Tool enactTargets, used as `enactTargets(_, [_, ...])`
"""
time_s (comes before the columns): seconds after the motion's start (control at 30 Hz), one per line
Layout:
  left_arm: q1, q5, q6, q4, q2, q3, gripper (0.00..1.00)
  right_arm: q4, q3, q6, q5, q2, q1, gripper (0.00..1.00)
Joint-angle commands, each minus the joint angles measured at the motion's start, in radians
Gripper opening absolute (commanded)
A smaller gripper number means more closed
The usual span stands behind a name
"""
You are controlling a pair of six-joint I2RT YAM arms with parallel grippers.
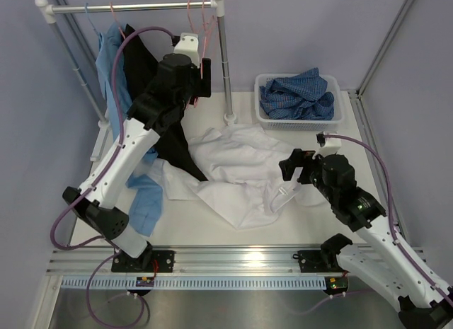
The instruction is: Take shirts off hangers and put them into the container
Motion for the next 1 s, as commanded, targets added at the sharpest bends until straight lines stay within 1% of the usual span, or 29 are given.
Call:
enactTargets(0.0, [0.006,0.019,-0.007,0.056,-0.123,0.001,0.78,0.014,0.007,0.001,-0.047,0.045,-0.002,1.00])
enactTargets(0.1, [0.006,0.042,-0.010,0.056,-0.192,-0.029,0.87,0.038,0.016,-0.011,-0.099,0.127,0.000,1.00])
enactTargets(0.2, [0.006,0.079,-0.015,0.055,-0.275,-0.080,0.91,0.055,0.037,-0.029,-0.079,0.243,0.039,0.99])
enactTargets(0.23, [0.006,0.084,-0.015,0.055,-0.296,-0.097,0.93,0.052,0.059,-0.032,-0.074,0.316,0.050,0.99])
enactTargets(0.27, [0.006,0.084,-0.012,0.055,-0.318,-0.115,0.94,0.054,0.068,-0.031,-0.065,0.351,0.065,1.00])
enactTargets(0.33, [0.006,0.065,0.003,0.056,-0.407,-0.190,0.97,0.072,0.096,-0.037,-0.044,0.456,0.111,0.99])
enactTargets(0.37, [0.006,0.050,0.009,0.056,-0.407,-0.219,0.98,0.083,0.100,-0.039,-0.030,0.483,0.130,0.99])
enactTargets(0.4, [0.007,0.033,0.016,0.056,-0.451,-0.280,0.99,0.093,0.108,-0.042,-0.021,0.537,0.162,0.99])
enactTargets(0.43, [0.007,-0.003,0.026,0.058,-0.471,-0.313,0.99,0.107,0.116,-0.045,-0.015,0.565,0.174,0.99])
enactTargets(0.5, [0.007,-0.027,0.037,0.061,-0.526,-0.377,0.99,0.107,0.149,-0.048,-0.007,0.643,0.194,0.99])
enactTargets(0.53, [0.010,-0.042,0.043,0.065,-0.545,-0.446,0.99,0.113,0.160,-0.052,-0.004,0.668,0.202,0.99])
enactTargets(0.6, [0.012,-0.051,0.051,0.111,-0.583,-0.524,0.99,0.112,0.191,-0.058,0.019,0.732,0.213,0.99])
enactTargets(0.63, [0.012,-0.060,0.055,0.130,-0.623,-0.601,0.99,0.110,0.214,-0.066,0.025,0.754,0.220,0.99])
enactTargets(0.77, [0.015,-0.071,0.065,0.226,-0.697,-0.728,0.99,0.103,0.275,-0.086,0.070,0.851,0.240,0.99])
enactTargets(0.97, [0.015,-0.108,0.089,0.288,-0.746,-0.799,0.99,0.066,0.372,-0.135,0.127,0.975,0.285,0.99])
